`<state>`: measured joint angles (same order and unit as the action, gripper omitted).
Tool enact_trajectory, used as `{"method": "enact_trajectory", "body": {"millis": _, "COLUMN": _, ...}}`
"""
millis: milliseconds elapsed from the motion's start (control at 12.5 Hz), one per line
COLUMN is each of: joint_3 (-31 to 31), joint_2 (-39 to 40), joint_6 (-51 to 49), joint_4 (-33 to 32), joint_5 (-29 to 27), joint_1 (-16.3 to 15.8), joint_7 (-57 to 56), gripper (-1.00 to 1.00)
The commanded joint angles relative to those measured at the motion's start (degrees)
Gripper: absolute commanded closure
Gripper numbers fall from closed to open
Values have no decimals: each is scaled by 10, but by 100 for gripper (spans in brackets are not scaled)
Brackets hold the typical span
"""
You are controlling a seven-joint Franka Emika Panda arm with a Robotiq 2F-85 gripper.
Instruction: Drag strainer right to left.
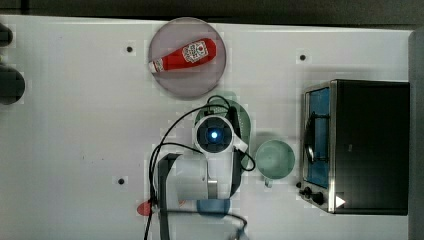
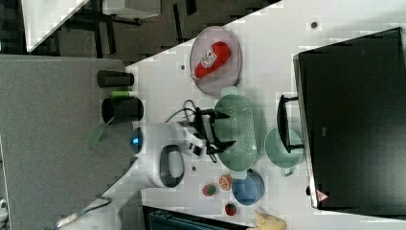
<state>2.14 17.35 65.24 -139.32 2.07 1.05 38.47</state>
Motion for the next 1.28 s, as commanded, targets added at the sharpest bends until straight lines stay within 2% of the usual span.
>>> {"method": "enact_trajectory", "body": {"millis": 80, "joint_3": 6, "joint_2": 27, "joint_6": 25, "joint_4": -14, "joint_5": -5, "joint_1": -16, "joint_7": 99, "gripper": -100}}
{"method": "enact_trajectory", "body": {"millis": 720, "joint_3": 35, "joint_2": 33, "joint_6": 26, "joint_4": -10, "joint_5": -15, "joint_1": -54, "joint_7": 113, "gripper": -100}}
{"method": "enact_trajectory", "body": {"millis": 1280, "joint_3": 50, "joint_2": 38, "joint_6": 7, "joint_4": 9, "joint_5": -101, "joint_1": -118, "joint_7": 114, "gripper": -100}}
